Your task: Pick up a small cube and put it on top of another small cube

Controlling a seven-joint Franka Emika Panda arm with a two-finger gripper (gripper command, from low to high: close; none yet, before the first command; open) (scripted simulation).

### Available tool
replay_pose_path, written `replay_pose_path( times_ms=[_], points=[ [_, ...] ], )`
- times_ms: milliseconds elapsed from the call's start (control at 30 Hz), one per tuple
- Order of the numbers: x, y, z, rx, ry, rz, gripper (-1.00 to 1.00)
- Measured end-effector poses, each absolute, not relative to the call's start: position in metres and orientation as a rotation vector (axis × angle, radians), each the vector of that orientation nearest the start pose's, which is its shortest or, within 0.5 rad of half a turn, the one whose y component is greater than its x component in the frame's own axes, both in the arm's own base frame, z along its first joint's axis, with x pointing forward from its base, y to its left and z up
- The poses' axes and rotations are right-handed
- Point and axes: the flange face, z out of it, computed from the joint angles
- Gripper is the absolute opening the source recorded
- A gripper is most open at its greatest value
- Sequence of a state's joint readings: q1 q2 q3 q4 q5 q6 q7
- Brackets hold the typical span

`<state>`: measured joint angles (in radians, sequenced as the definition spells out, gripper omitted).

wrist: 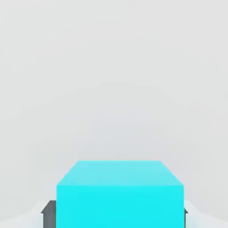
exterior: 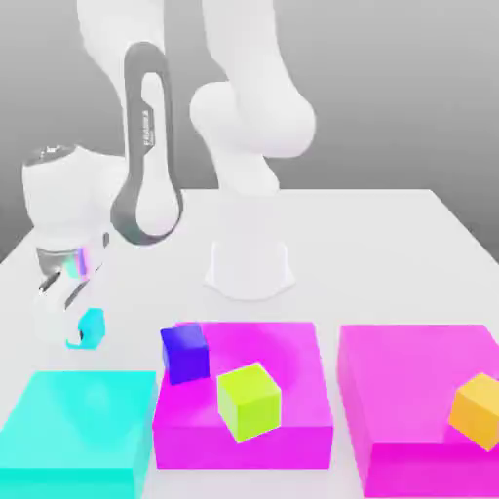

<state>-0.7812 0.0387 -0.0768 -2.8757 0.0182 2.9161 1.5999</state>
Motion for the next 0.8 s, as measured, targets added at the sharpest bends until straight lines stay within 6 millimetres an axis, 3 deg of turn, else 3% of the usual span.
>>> replay_pose_path(
  times_ms=[67,233,367,500,567,667,700,800],
  points=[
    [0.24,-0.258,0.2,-0.998,2.978,-0.003,-1.0],
    [0.294,-0.212,0.246,-0.91,3.006,-0.007,-1.0],
    [0.329,-0.162,0.283,-0.831,3.027,-0.006,-1.0],
    [0.35,-0.102,0.318,-0.76,3.046,-0.002,-1.0],
    [0.354,-0.091,0.309,-0.747,3.051,-0.005,-1.0],
    [0.355,-0.088,0.278,-0.744,3.053,-0.004,-1.0],
    [0.354,-0.088,0.267,-0.744,3.052,-0.003,1.0],
    [0.354,-0.088,0.267,-0.744,3.052,-0.003,1.0]
  ],
)
